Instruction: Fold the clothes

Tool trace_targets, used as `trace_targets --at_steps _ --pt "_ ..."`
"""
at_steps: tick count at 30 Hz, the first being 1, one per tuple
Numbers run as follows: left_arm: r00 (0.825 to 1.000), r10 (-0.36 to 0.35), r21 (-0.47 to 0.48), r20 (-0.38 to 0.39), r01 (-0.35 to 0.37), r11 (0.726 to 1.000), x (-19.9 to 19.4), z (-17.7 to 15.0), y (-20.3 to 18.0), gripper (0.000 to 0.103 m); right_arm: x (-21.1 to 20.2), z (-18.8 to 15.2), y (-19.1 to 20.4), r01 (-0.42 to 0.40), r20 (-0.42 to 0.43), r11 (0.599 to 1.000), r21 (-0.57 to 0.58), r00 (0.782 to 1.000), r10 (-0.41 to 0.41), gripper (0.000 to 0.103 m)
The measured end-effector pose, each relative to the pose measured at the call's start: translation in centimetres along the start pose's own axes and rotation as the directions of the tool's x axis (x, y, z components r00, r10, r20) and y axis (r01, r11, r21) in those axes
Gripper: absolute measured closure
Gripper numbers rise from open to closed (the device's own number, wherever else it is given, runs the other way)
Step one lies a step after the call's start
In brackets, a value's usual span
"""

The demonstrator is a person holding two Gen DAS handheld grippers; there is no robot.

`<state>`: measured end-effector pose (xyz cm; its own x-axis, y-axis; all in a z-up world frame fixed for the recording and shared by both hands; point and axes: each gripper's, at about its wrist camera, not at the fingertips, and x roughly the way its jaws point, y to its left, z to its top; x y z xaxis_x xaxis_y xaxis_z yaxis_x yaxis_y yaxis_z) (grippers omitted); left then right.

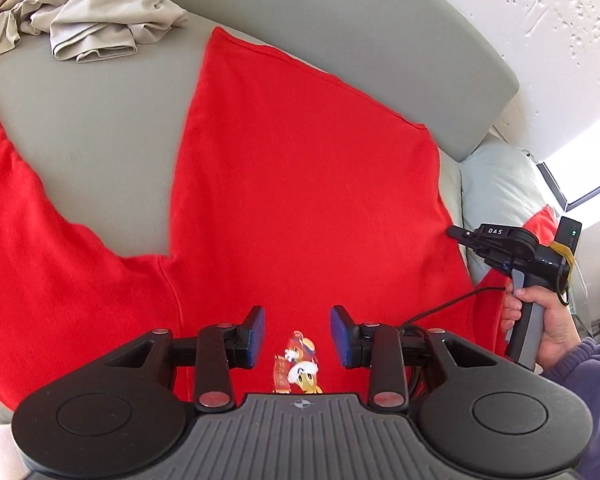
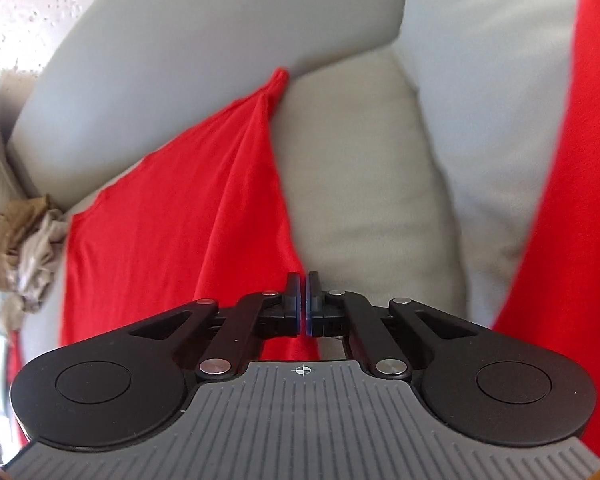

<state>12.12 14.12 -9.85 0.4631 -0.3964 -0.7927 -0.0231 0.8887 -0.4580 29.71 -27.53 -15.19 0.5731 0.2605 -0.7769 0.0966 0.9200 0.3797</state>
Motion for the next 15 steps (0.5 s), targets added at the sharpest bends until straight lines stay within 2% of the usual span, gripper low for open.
trace_targets --at_steps 2,5,6,7,8,9,13,15 --pt "1.0 0.012 0.002 -0.009 -0.012 1.0 0.5 0.0 0.0 0.07 -0.7 -0.4 -0.3 0.05 0.023 0.999 -0.009 0.998 -0.05 0.102" --pt "0.999 0.049 0.028 0.002 -0.049 0.998 0.2 -0.1 -0.5 0.07 -0.8 -0.6 -0.7 0.059 0.01 0.998 -0.006 0.998 -0.059 0.098" --pt "0.999 0.05 0.037 0.006 -0.05 0.998 -0.1 -0.1 -0.6 0.07 -1.2 -0.4 -0.7 0.052 -0.001 0.999 0.004 0.999 -0.052 0.089" --pt "0.999 0.04 0.047 0.01 -0.041 0.998 -0.5 -0.2 -0.8 0.07 -1.9 -0.3 -0.6 0.044 -0.006 0.999 0.016 0.999 -0.044 0.085" --pt "0.999 0.031 0.06 0.017 -0.032 0.998 -1.1 -0.4 -1.1 0.07 -2.9 -0.2 -0.5 0.036 0.0 0.999 0.022 0.999 -0.036 0.074" --pt "0.999 0.023 0.076 0.027 -0.025 0.997 -1.9 -0.6 -1.4 0.07 -4.1 -0.2 -0.3 0.03 0.014 0.999 0.021 0.999 -0.03 0.068" --pt "0.997 -0.031 0.156 0.063 0.021 0.988 -5.8 -1.8 -2.8 0.069 -10.9 -1.4 0.7 0.031 0.104 0.999 -0.041 0.994 -0.026 0.066" --pt "0.996 -0.054 0.184 0.068 0.041 0.982 -6.6 -2.7 -3.1 0.064 -13.7 -2.0 0.7 -0.001 0.111 0.999 -0.038 0.994 0.006 0.055"
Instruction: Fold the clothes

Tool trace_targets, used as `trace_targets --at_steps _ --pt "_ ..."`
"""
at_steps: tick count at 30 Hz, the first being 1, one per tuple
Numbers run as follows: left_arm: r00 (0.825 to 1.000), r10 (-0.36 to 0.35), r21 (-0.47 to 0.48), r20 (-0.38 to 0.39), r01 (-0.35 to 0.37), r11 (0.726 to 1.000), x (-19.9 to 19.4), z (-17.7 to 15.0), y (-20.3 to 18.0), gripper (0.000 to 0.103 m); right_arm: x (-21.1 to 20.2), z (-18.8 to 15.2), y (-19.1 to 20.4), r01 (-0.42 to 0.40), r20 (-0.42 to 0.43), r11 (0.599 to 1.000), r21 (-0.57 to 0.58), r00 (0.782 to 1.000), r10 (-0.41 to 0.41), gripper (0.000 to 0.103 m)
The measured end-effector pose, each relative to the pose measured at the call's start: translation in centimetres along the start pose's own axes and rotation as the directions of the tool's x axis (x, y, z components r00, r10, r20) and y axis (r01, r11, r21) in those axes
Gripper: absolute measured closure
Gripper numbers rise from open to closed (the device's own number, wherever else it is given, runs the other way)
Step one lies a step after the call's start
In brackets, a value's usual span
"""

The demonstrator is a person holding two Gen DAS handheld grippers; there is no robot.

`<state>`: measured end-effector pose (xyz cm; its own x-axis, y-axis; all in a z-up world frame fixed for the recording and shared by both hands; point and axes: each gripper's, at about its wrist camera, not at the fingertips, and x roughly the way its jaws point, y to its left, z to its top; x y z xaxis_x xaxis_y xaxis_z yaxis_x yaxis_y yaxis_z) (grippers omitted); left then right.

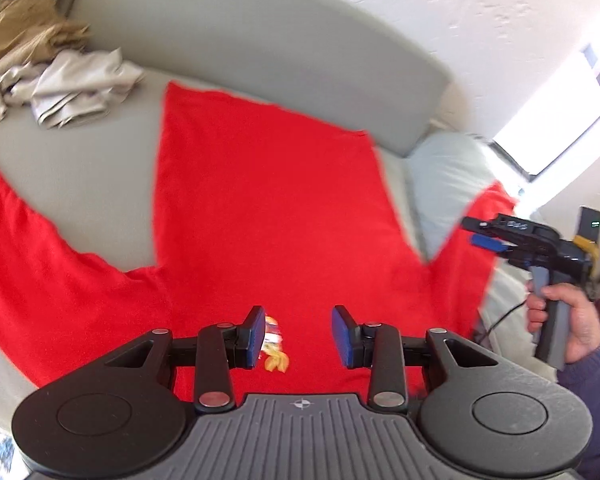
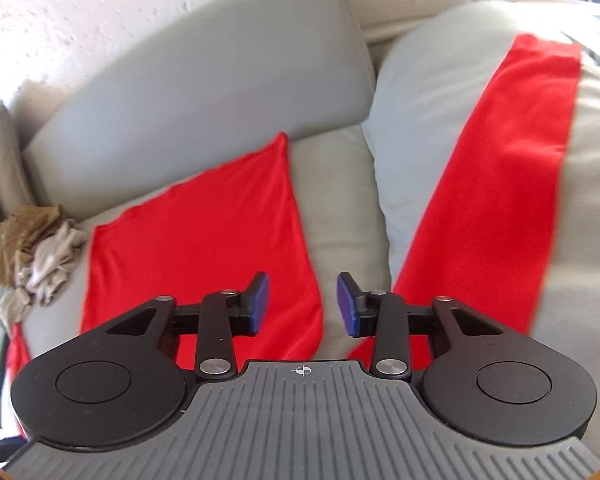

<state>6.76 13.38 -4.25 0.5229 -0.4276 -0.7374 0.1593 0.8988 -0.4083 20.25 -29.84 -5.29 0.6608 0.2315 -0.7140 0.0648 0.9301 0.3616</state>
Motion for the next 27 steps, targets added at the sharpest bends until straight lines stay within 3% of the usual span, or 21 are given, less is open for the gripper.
trace_targets --at_steps 1,4,6,8,12,13,14,16,18,20,22,23,24,25,27 --pt "1.0 -0.011 0.014 0.004 0.011 1.0 -0.4 -0.4 -0.2 0.059 -0.7 -0.3 -0.1 -0.03 -0.013 1.0 0.005 0.999 0.03 0.053" --pt "1.0 -0.015 0.045 0.007 0.014 0.999 -0.9 -1.6 -0.9 0.057 -1.1 -1.4 -0.3 -0.092 -0.085 0.996 0.013 0.992 0.092 0.049" --pt "0.997 0.075 0.051 -0.017 -0.074 0.996 1.7 -2.9 -1.2 0.059 1.0 -2.5 -0.5 -0.08 -0.152 0.997 -0.003 0.985 0.078 0.057" --pt "0.988 0.142 0.06 -0.06 -0.138 0.989 4.0 -4.3 -1.7 0.06 3.0 -3.4 -0.6 -0.062 -0.162 0.998 -0.028 0.985 0.057 0.066" --pt "0.986 0.106 0.025 -0.132 -0.104 0.994 6.1 -5.8 -1.9 0.06 5.5 -4.6 -0.4 -0.035 -0.143 0.992 -0.119 0.99 0.018 0.068" --pt "0.985 0.108 0.032 -0.136 -0.105 0.994 6.2 -5.9 -2.0 0.06 5.8 -4.9 -0.2 -0.03 -0.137 0.988 -0.153 0.991 0.009 0.074" --pt "0.984 0.11 0.038 -0.14 -0.106 0.994 6.3 -6.0 -2.0 0.06 5.9 -5.2 0.1 -0.016 -0.136 0.982 -0.188 0.991 -0.01 0.103" --pt "0.982 0.128 0.044 -0.139 -0.123 0.991 6.3 -5.9 -1.7 0.06 6.0 -5.7 0.3 0.1 -0.115 0.964 -0.246 0.985 -0.132 0.103" --pt "0.979 0.142 0.029 -0.144 -0.139 0.99 6.3 -5.9 -1.3 0.06 5.9 -6.1 0.1 0.219 -0.092 0.938 -0.27 0.964 -0.251 0.103" --pt "0.979 0.149 0.022 -0.141 -0.148 0.989 6.1 -6.0 -1.1 0.06 4.8 -6.1 -1.1 0.164 -0.117 0.97 -0.179 0.975 -0.187 0.103" --pt "0.978 0.155 0.018 -0.137 -0.154 0.988 6.0 -6.2 -1.0 0.06 3.2 -6.0 -1.7 0.085 -0.112 0.992 -0.095 0.989 -0.095 0.096" --pt "0.978 0.157 0.016 -0.138 -0.156 0.988 6.0 -6.4 -1.1 0.06 2.2 -6.0 -1.4 0.055 -0.086 0.994 -0.092 0.994 -0.063 0.09" --pt "0.978 0.159 0.018 -0.138 -0.158 0.987 5.9 -6.5 -1.2 0.06 1.5 -6.0 -0.9 0.029 -0.067 0.994 -0.108 0.997 -0.036 0.071" --pt "0.977 0.161 0.022 -0.138 -0.16 0.987 5.8 -6.7 -1.3 0.059 0.9 -6.1 -0.4 0.01 -0.057 0.991 -0.134 0.998 -0.018 0.062" --pt "0.977 0.16 0.029 -0.139 -0.157 0.987 5.5 -7.0 -1.7 0.059 0.7 -6.4 0.3 0.024 -0.076 0.984 -0.179 0.996 -0.038 0.058"
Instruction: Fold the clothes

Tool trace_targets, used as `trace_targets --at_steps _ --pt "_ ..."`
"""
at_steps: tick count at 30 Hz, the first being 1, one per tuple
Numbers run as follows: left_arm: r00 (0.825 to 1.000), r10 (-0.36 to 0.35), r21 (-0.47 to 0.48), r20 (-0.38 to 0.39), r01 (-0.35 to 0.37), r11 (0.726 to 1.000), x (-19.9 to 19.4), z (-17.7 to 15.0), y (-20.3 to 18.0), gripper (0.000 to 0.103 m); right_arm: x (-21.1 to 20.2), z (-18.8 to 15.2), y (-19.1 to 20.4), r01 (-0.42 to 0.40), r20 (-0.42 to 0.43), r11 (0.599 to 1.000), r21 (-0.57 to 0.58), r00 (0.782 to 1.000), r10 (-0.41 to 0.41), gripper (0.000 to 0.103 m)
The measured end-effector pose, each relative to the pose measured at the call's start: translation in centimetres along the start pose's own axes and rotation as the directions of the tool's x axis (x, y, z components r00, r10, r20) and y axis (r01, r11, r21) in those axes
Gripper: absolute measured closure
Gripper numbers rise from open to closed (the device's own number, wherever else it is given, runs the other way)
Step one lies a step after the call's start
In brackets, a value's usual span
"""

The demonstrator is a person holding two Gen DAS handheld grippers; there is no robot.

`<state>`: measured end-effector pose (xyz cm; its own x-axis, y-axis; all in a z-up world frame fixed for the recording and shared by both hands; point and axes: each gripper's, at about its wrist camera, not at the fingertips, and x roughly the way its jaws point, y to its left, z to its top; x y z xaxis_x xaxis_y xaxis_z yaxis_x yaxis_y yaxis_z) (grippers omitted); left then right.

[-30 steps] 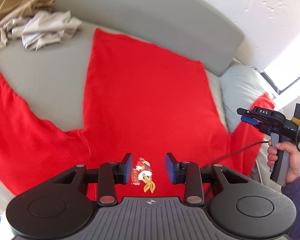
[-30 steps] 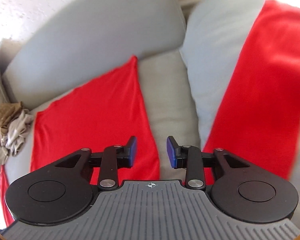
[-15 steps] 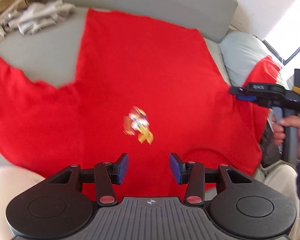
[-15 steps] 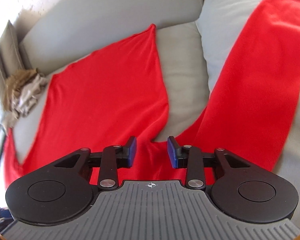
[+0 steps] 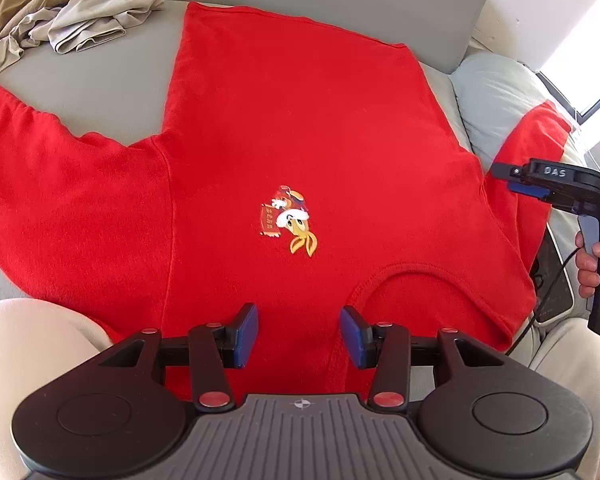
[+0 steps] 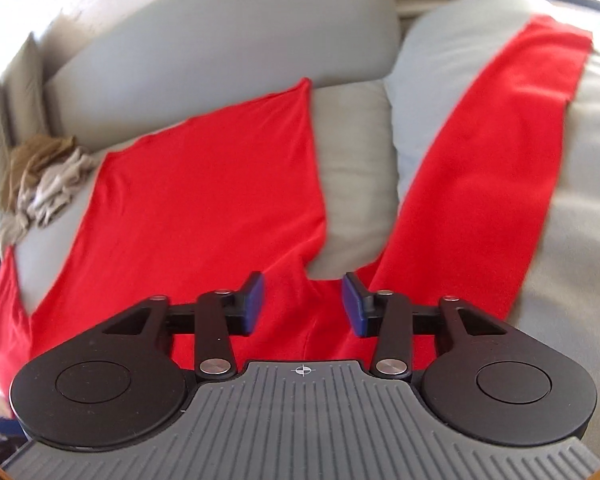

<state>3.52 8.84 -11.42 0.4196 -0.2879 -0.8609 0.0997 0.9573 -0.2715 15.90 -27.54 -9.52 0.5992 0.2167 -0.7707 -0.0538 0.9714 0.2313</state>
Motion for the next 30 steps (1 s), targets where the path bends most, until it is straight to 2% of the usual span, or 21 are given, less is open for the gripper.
trace_targets --at_steps 2,4,6,11,14,17,20,24,27,30 --pt "1.0 -0.012 0.0 -0.003 0.012 1.0 -0.3 -0.5 -0.1 0.058 -0.3 -0.6 0.2 0.025 -0.04 0.999 0.024 0.999 -0.024 0.058" --pt "1.0 -0.019 0.0 -0.009 0.019 1.0 -0.4 -1.1 -0.1 0.058 -2.2 -2.1 0.0 -0.006 -0.017 0.993 0.118 1.0 0.008 0.058" --pt "1.0 -0.018 0.002 -0.018 0.018 1.0 -0.3 -1.5 -0.1 0.058 -4.7 -4.1 -0.3 -0.009 0.011 0.978 0.207 1.0 0.007 0.058" --pt "0.999 -0.031 0.012 -0.009 0.031 0.999 -0.3 -1.5 -0.8 0.058 -9.1 -9.5 -2.7 -0.073 0.056 0.928 0.364 0.997 0.057 0.06" --pt "1.0 -0.025 0.014 0.008 0.025 1.0 -0.6 -1.7 -1.2 0.058 -9.1 -11.8 -4.7 -0.1 0.035 0.874 0.476 0.995 0.095 0.064" --pt "1.0 -0.018 0.019 0.022 0.018 1.0 -1.2 -1.9 -1.2 0.058 -8.1 -13.2 -5.9 -0.156 0.02 0.796 0.585 0.984 0.178 0.064" --pt "1.0 -0.014 -0.002 0.022 0.014 1.0 -1.4 -2.1 -0.9 0.057 -7.6 -13.4 -5.7 -0.141 0.002 0.795 0.59 0.985 0.173 0.066" --pt "1.0 -0.006 -0.019 0.023 0.007 1.0 -1.8 -2.3 -0.4 0.057 -6.7 -13.3 -5.2 -0.081 -0.069 0.796 0.6 0.986 0.153 0.066" --pt "1.0 -0.01 -0.022 0.022 0.011 1.0 -1.8 -2.3 -0.4 0.057 -6.2 -13.6 -5.1 -0.095 -0.054 0.77 0.631 0.985 0.166 0.066" --pt "1.0 -0.015 -0.012 0.021 0.015 1.0 -1.9 -2.4 -0.6 0.057 -5.3 -14.1 -5.9 -0.155 0.029 0.705 0.692 0.982 0.188 0.066"
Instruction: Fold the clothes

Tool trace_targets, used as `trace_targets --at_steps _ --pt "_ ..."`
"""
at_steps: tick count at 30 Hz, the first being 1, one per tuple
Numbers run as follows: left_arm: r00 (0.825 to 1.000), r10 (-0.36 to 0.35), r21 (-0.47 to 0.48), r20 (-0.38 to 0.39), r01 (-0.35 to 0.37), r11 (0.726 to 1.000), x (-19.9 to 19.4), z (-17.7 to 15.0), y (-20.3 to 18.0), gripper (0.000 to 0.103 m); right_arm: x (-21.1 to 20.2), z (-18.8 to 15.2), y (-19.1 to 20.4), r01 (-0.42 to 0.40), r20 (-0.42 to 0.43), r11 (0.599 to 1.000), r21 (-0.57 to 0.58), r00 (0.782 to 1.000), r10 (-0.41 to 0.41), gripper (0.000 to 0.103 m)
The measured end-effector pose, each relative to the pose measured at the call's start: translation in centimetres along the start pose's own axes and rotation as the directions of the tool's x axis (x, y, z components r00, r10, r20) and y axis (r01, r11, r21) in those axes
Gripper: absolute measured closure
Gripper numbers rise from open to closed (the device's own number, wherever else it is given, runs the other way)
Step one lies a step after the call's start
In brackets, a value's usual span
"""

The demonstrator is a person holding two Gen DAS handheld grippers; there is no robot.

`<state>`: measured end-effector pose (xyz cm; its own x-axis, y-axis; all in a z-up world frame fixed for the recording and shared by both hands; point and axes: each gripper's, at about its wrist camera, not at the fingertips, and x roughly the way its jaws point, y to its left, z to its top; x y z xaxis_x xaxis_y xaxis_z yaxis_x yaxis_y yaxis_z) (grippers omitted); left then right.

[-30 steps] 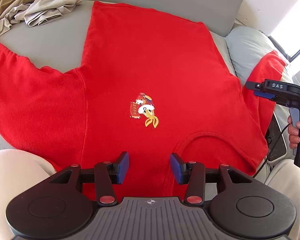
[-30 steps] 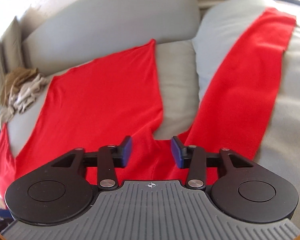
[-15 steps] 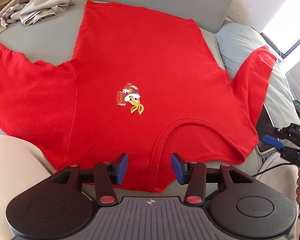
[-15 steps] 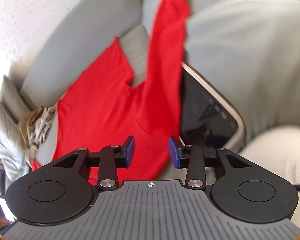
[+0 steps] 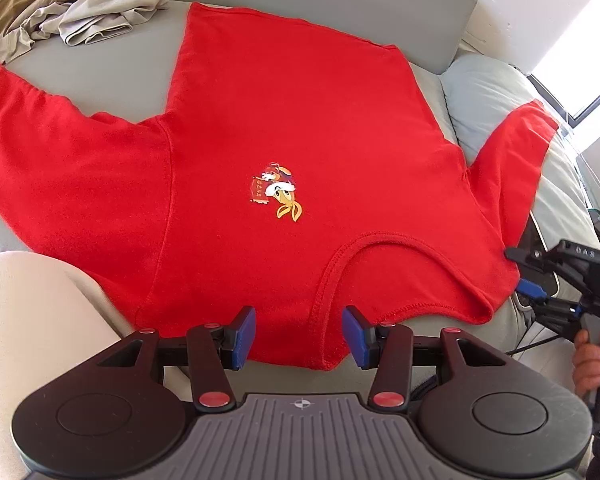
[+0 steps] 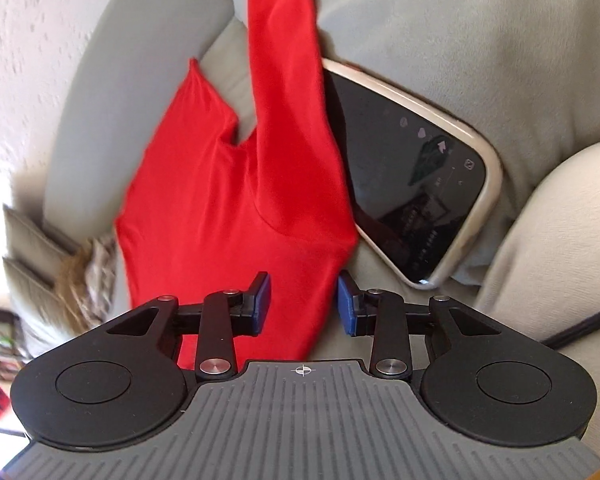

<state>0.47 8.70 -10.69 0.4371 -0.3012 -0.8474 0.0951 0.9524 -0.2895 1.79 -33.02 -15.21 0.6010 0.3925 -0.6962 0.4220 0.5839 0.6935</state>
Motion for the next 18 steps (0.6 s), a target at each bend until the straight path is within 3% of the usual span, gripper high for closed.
trace_targets --at_steps 3,6,7,8,13,18 --pt "1.0 -0.005 0.001 0.004 0.005 1.0 -0.2 -0.1 0.0 0.057 0.7 0.2 -0.8 -0.042 0.077 0.998 0.043 0.996 0.039 0.066" --pt "1.0 -0.004 -0.014 0.013 0.004 1.0 -0.4 -0.2 0.4 0.057 1.1 -0.2 -0.4 -0.017 0.139 1.0 0.013 0.99 0.015 0.072" --pt "1.0 -0.005 -0.02 0.017 0.006 1.0 -0.5 -0.2 0.5 0.056 1.1 -0.4 -0.1 0.005 0.153 1.0 -0.004 0.988 -0.004 0.08" --pt "1.0 -0.007 -0.026 0.018 0.007 1.0 -0.6 -0.2 0.6 0.056 1.0 -0.5 0.1 0.026 0.164 0.999 -0.02 0.986 -0.023 0.098" --pt "1.0 -0.01 -0.039 0.016 0.011 0.999 -0.5 -0.3 0.9 0.056 -0.9 -1.7 1.8 0.133 0.238 0.981 -0.143 0.966 -0.097 0.099" --pt "1.0 0.001 -0.023 -0.005 -0.001 1.0 0.0 -0.3 0.7 0.056 -1.4 -2.4 3.8 0.284 0.255 0.925 -0.252 0.942 -0.22 0.099"
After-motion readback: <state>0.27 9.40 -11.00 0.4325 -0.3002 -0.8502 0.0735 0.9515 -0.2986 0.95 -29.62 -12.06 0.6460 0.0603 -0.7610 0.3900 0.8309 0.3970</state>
